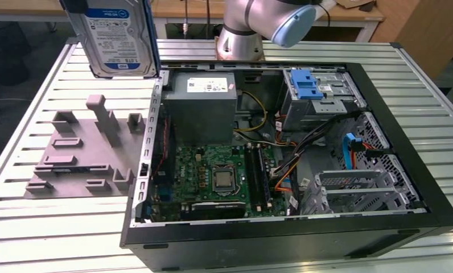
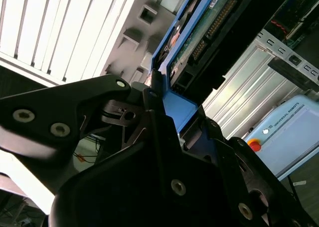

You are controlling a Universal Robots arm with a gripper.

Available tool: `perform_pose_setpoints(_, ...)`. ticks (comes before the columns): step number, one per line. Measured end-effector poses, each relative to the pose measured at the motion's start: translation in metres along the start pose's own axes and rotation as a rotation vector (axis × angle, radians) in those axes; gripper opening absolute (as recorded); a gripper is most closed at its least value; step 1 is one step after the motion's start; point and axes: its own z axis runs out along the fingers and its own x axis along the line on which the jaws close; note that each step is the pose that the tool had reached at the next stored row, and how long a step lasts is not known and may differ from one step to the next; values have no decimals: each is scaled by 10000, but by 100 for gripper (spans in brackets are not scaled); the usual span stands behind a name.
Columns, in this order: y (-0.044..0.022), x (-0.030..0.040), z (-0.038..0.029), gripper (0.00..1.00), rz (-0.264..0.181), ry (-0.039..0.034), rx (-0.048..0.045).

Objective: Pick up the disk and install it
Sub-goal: 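Pick up the disk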

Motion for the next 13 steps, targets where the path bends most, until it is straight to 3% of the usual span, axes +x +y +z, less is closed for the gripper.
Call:
perform_pose_setpoints(6,-78,-1,-2,36,0,0,0)
perform_pose_setpoints(13,-89,-1,-2,36,-2,0,0)
